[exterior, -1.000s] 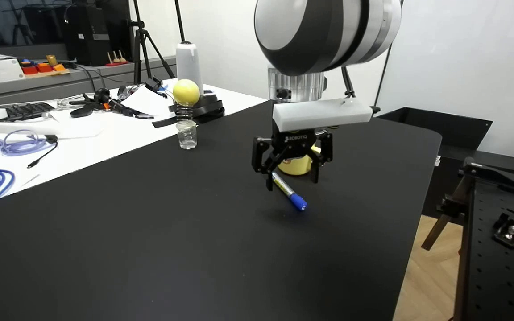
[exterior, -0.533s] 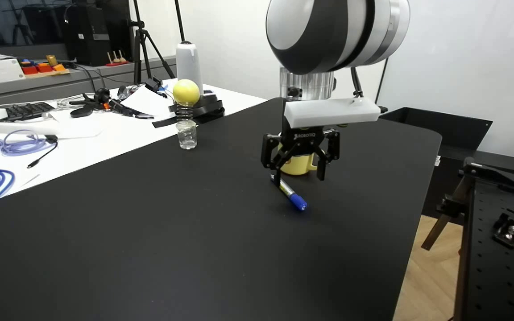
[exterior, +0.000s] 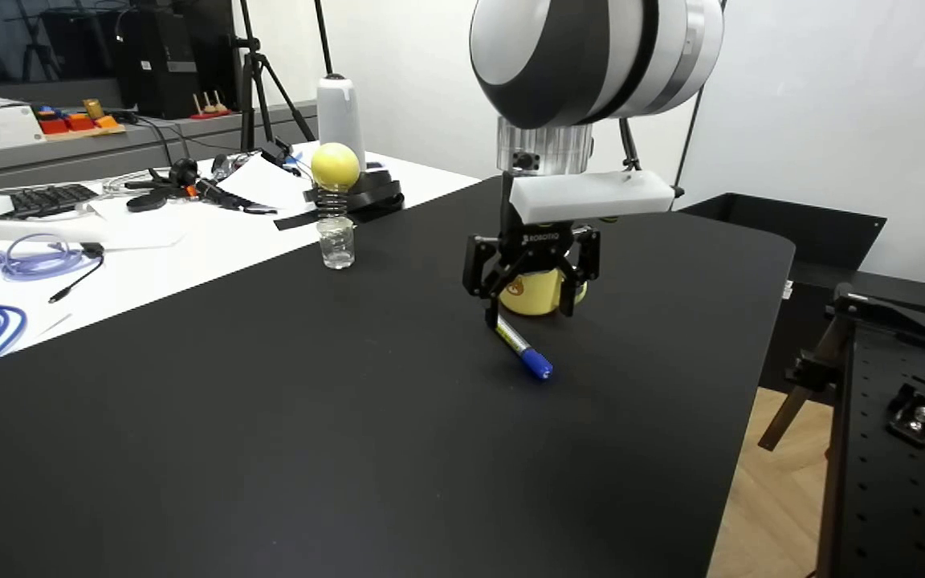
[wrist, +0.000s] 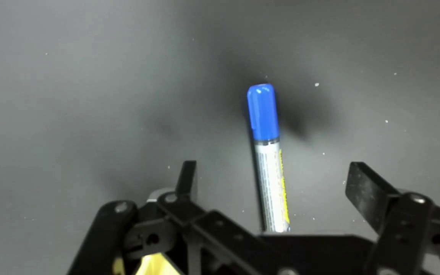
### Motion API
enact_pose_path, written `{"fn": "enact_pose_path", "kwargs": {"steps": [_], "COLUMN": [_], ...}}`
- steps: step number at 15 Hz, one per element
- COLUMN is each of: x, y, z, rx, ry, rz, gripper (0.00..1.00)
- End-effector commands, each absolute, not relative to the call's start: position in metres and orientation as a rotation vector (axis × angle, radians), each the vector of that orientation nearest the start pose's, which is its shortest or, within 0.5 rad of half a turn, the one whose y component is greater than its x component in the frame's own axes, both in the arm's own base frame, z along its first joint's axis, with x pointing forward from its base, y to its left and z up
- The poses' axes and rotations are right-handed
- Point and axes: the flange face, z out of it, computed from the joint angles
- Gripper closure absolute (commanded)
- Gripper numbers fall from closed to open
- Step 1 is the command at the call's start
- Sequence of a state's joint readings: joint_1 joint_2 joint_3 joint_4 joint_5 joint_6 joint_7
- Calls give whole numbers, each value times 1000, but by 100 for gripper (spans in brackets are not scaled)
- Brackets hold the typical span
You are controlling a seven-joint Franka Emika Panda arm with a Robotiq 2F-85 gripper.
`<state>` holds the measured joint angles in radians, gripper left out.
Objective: Put the blue marker inside the yellow mug
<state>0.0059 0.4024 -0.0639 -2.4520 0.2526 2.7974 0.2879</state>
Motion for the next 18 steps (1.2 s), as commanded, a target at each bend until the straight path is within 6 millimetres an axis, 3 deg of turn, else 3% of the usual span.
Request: {"fn": "enact_pose_path", "kwargs": {"steps": [1,13,18], "x": [468,468,471], "y": [-42,-42,-37], "z": [135,133,119], "rx": [-2964,-2966,-2983], "ry": [883,875,858], "rz": [91,95,47], "gripper": [0,0,0]}}
